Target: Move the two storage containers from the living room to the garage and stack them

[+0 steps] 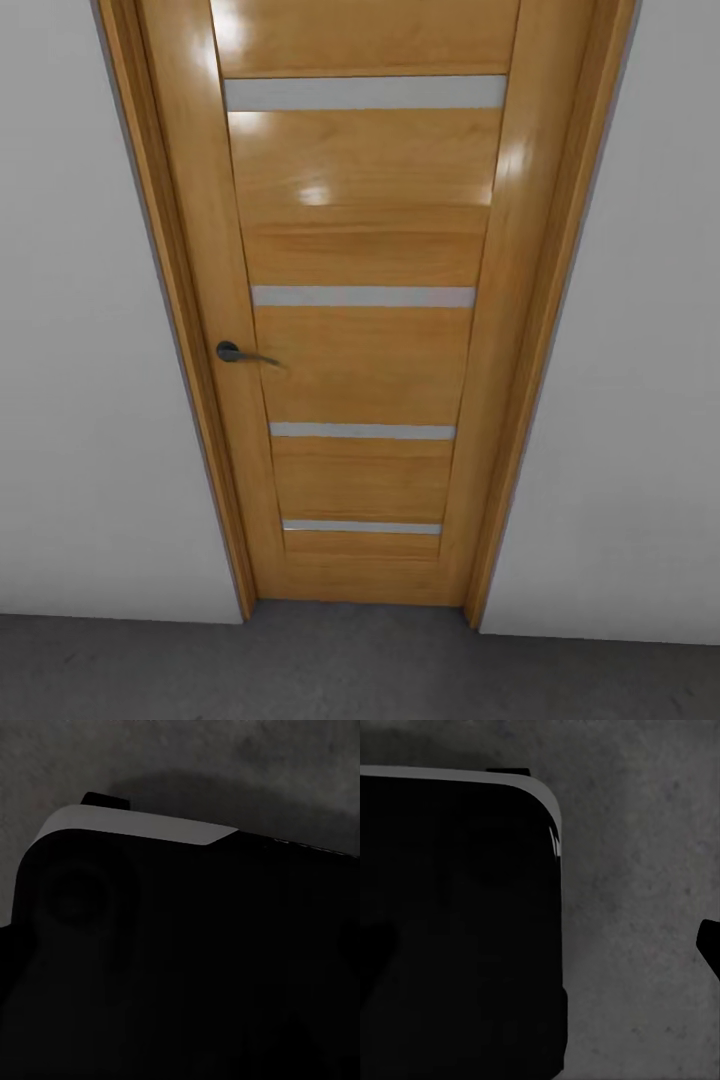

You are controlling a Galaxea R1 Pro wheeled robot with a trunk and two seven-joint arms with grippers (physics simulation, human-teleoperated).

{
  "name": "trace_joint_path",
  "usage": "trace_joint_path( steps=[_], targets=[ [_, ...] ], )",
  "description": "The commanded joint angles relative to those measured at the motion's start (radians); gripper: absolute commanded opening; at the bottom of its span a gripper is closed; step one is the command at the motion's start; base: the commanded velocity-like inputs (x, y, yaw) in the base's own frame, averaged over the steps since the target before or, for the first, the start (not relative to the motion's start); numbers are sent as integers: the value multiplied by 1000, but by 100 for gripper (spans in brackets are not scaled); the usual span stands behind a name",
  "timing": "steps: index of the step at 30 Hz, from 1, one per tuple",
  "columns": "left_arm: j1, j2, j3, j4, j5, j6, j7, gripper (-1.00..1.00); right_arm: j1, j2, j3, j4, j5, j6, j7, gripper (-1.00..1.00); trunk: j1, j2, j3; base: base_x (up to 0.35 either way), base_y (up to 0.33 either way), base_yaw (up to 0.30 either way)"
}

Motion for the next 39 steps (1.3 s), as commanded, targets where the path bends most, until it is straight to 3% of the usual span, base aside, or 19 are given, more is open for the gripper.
trace_joint_path(
  steps=[1, 8, 12, 17, 39],
  targets=[
    [0, -1, 1, 0, 5, -3, 1, 100, 0, 0, 0, 1, 3, -4, -2, 100, 0, 0, -1, 3, 0, 2],
    [0, -1, 1, 0, 13, -2, 2, 100, 0, 0, 1, 2, 7, -4, -2, 100, 0, 0, -1, 1, -71, 0],
    [0, 0, 1, 0, 58, -2, 1, 100, 0, 0, 1, 1, 7, -4, -2, 100, 0, 0, -1, 0, -158, 0],
    [0, -2, 0, 1, 71, 3, 1, 100, 0, 0, 0, -3, 9, -6, -6, 100, 0, 0, -1, 0, -27, 0],
    [0, 15, 2, 0, 72, 0, 1, 100, 0, 1, 5, -3, 16, -4, -5, 100, 0, 0, -1, 0, 0, 0]
  ],
)
